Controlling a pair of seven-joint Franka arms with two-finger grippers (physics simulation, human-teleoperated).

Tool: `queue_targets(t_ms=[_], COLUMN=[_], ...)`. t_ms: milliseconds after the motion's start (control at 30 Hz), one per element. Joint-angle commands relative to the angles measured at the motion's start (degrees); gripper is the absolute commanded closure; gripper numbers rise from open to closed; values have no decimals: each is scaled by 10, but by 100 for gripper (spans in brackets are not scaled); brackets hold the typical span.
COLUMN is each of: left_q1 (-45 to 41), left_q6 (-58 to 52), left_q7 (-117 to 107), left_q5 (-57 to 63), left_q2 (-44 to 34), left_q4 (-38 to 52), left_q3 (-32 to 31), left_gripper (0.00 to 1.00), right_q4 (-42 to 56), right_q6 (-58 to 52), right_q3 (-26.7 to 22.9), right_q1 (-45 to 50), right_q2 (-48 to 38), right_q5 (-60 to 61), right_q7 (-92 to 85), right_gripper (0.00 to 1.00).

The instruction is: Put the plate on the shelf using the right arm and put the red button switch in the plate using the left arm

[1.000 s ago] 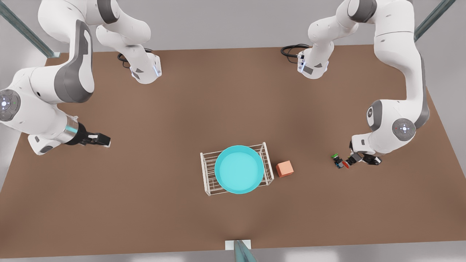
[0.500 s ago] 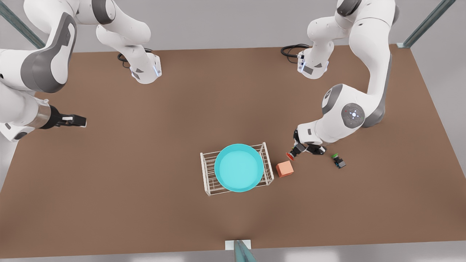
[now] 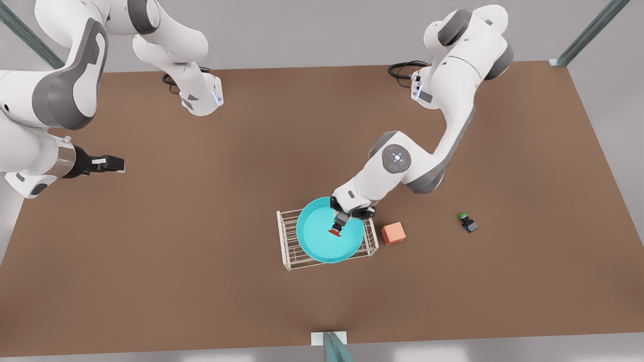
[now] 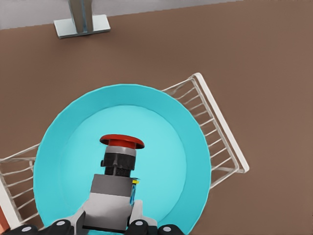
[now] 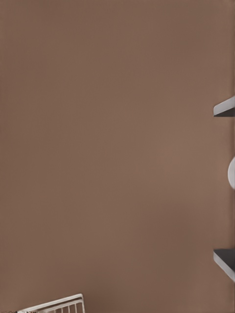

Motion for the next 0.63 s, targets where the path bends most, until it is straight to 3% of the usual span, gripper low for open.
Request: queue_targets(t_ms=[0,33,67,200,233,333,400,600], left_q1=[-10,-14,-14,-4,12,224,291,292], left_q6=[61,61,60,39,-104,-208,-332,-348], left_q7=[-421,-422,-424,-423,-424,63,180,175], left_q5=[28,29,51,117,152,87,77,118], left_q2=[6,6,6,-2,-27,-71,-86,-91], left_q4=[2,2,1,-2,-1,1,1,1], left_q3=[1,4,4,15,24,20,20,25], left_gripper=[51,39,1,0,0,0,0,0], right_q4=[0,0,0,0,0,0,0,0], right_q6=[0,0,0,6,6,7,6,6], right_q3=[3,1,2,-5,-5,-3,-3,-6], right_q1=[1,0,0,-2,-2,-2,-2,-3], right_q2=[0,0,0,0,0,1,2,2], right_q5=[0,0,0,21,21,22,22,22], right_q7=[-33,-33,-33,-33,-33,-33,-33,-34], right_gripper=[0,0,0,0,0,0,0,0])
